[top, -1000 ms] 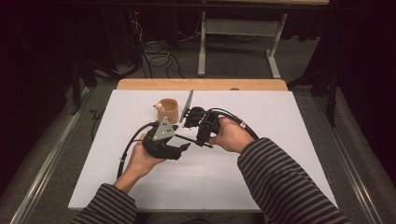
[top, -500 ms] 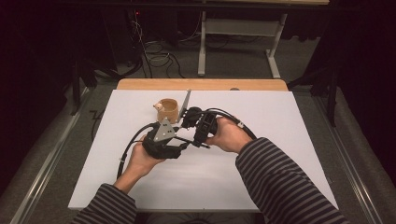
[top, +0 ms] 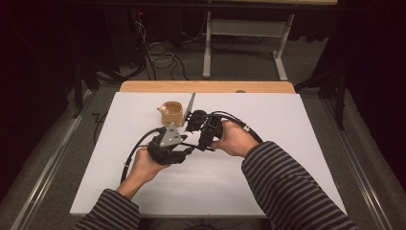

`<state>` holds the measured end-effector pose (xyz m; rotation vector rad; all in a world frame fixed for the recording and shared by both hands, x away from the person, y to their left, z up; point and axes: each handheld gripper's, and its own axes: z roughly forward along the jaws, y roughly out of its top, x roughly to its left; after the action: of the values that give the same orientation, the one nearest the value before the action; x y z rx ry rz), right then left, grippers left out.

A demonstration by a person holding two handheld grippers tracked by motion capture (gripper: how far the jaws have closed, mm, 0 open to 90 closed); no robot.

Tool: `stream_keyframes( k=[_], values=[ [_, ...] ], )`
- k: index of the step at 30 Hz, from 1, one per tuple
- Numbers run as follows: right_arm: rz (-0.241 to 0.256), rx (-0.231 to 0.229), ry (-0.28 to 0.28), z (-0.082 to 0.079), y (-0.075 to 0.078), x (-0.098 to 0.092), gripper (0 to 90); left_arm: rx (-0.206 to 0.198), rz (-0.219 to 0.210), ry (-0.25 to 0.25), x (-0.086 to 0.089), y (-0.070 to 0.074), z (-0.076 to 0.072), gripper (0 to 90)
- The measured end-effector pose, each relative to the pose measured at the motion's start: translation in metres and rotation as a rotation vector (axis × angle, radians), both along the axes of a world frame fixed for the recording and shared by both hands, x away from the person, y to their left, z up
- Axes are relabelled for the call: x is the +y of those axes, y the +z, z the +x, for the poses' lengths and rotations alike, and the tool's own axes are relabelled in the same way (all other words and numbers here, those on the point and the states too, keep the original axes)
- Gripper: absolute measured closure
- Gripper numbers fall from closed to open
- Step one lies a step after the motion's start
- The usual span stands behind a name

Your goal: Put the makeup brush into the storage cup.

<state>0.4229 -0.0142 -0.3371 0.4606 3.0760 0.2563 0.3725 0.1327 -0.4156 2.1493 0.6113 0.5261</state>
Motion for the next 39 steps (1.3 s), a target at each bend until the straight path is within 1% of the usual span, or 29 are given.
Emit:
stream_keyframes(
  k=[2, 3, 4, 5, 7, 8, 9, 10, 11, 13, 14, 16, 17, 19, 20, 21, 23, 24, 25, 26, 28, 29, 30, 32, 33, 34, 36, 39],
  values=[
    [0.012, -0.008, 0.003, 0.0, 0.0, 0.0, 85.2, 0.008, 0.01, -0.011, -0.001, 0.0, 0.0, 58.6],
    [0.02, -0.01, 0.0, 0.001, 0.001, -0.001, 85.1, 0.01, 0.015, -0.014, -0.001, 0.0, 0.0, 62.4],
    [0.02, -0.01, 0.0, 0.001, 0.001, -0.001, 85.1, 0.015, 0.019, -0.022, -0.002, 0.0, 0.0, 62.4],
    [0.024, -0.012, 0.002, 0.001, 0.002, -0.001, 84.9, 0.023, 0.033, -0.033, -0.003, 0.0, 0.0, 65.5],
    [0.026, -0.011, 0.002, 0.001, 0.002, -0.001, 84.7, 0.027, 0.038, -0.038, -0.004, 0.0, -0.001, 66.7],
    [0.028, -0.013, 0.001, 0.001, 0.002, -0.001, 84.6, 0.025, 0.05, -0.044, -0.004, 0.001, -0.001, 67.9],
    [0.028, -0.014, 0.002, 0.001, 0.003, -0.001, 84.1, 0.024, 0.053, -0.055, -0.004, 0.001, -0.002, 70.1],
    [0.028, -0.014, 0.002, 0.001, 0.003, -0.001, 84.1, 0.024, 0.053, -0.055, -0.004, 0.001, -0.002, 71.5],
    [0.036, -0.018, -0.002, 0.001, 0.005, -0.003, 83.4, 0.028, 0.049, -0.067, -0.005, 0.0, -0.002, 72.9],
    [0.052, -0.019, -0.006, 0.002, 0.007, -0.004, 82.8, 0.028, 0.048, -0.074, -0.005, 0.0, -0.002, 75.3],
    [0.058, -0.021, -0.01, 0.002, 0.008, -0.005, 82.2, 0.027, 0.052, -0.092, -0.007, 0.0, -0.004, 76.8],
    [0.059, -0.022, -0.009, 0.003, 0.01, -0.005, 81.7, 0.029, 0.057, -0.098, -0.008, 0.001, -0.005, 79.7],
    [0.068, -0.028, -0.012, 0.003, 0.01, -0.006, 81.0, 0.031, 0.059, -0.105, -0.01, 0.001, -0.006, 79.7],
    [0.072, -0.029, -0.018, 0.003, 0.011, -0.006, 79.5, 0.037, 0.067, -0.123, -0.011, 0.0, -0.006, 81.9],
    [0.075, -0.034, -0.018, 0.004, 0.011, -0.005, 74.9, 0.044, 0.071, -0.129, -0.012, 0.0, -0.007, 83.3],
    [0.075, -0.034, -0.018, 0.004, 0.011, -0.005, 74.9, 0.047, 0.074, -0.129, -0.013, 0.0, -0.007, 83.3],
    [0.078, -0.03, -0.021, 0.003, 0.011, -0.004, 71.8, 0.054, 0.072, -0.125, -0.012, -0.001, -0.006, 83.4],
    [0.079, -0.041, -0.022, 0.003, 0.01, -0.004, 67.1, 0.058, 0.07, -0.124, -0.012, -0.001, -0.005, 83.5],
    [0.079, -0.041, -0.022, 0.003, 0.01, -0.004, 67.1, 0.059, 0.071, -0.124, -0.011, -0.001, -0.005, 83.5],
    [0.08, -0.047, -0.023, 0.004, 0.011, -0.004, 65.0, 0.062, 0.072, -0.123, -0.011, 0.0, -0.005, 83.4],
    [0.101, -0.057, -0.031, 0.005, 0.012, -0.004, 61.5, 0.066, 0.07, -0.125, -0.011, 0.0, -0.005, 83.4],
    [0.128, -0.063, -0.041, 0.005, 0.014, -0.004, 57.9, 0.067, 0.074, -0.127, -0.011, -0.001, -0.004, 83.4],
    [0.128, -0.063, -0.041, 0.005, 0.014, -0.004, 57.9, 0.067, 0.074, -0.127, -0.011, -0.001, -0.004, 83.5],
    [0.135, -0.077, -0.047, 0.005, 0.017, -0.005, 55.5, 0.07, 0.075, -0.123, -0.011, -0.001, -0.004, 83.5],
    [0.149, -0.09, -0.047, 0.005, 0.018, -0.006, 54.6, 0.074, 0.074, -0.12, -0.01, -0.001, -0.003, 83.5],
    [0.173, -0.102, -0.063, 0.004, 0.021, -0.008, 53.4, 0.082, 0.074, -0.12, -0.01, -0.001, -0.003, 83.5],
    [0.173, -0.109, -0.064, 0.005, 0.023, -0.009, 52.8, 0.093, 0.076, -0.121, -0.009, -0.002, -0.002, 83.5],
    [0.201, -0.133, -0.075, 0.004, 0.027, -0.013, 52.3, 0.111, 0.069, -0.125, -0.008, -0.002, 0.0, 83.5]
  ],
)
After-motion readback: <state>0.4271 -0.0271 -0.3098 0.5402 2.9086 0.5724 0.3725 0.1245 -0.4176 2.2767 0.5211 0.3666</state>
